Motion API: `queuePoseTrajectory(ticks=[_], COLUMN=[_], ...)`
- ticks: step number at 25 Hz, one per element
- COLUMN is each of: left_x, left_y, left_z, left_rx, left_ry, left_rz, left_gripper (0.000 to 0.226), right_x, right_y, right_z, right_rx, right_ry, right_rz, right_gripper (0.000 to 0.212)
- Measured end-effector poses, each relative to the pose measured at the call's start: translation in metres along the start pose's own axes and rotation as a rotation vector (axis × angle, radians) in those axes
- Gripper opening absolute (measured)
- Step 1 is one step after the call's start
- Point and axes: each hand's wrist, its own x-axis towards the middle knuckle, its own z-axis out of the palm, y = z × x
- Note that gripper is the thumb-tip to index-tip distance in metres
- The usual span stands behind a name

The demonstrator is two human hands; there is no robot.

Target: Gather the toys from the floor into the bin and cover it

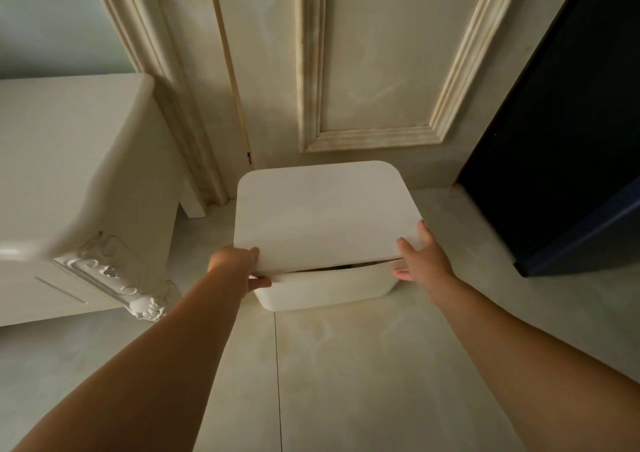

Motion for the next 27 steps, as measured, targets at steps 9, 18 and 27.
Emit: queuePoseTrajectory(ticks=[9, 18, 27], left_x=[0.028, 0.032, 0.005], left_y=[0.032, 0.039, 0.026], left_z=[0.007, 0.009, 0.008], left_rx=[-0.203, -0.201, 0.197], left_ry=[0.049, 0.053, 0.16], left_rz=[-0.037, -0.013, 0.083], left_gripper=[0.024, 0.026, 0.062], right_x=[0.037, 0.04, 0.01], right_y=[-0.021, -0.027, -0.049], right_z=[0.018, 0.024, 0.018], right_rx=[0.024, 0.029, -0.185], right_ry=[0.053, 0.064, 0.025], right_rz=[-0.036, -0.028, 0.105], right_gripper=[0.061, 0.059, 0.056])
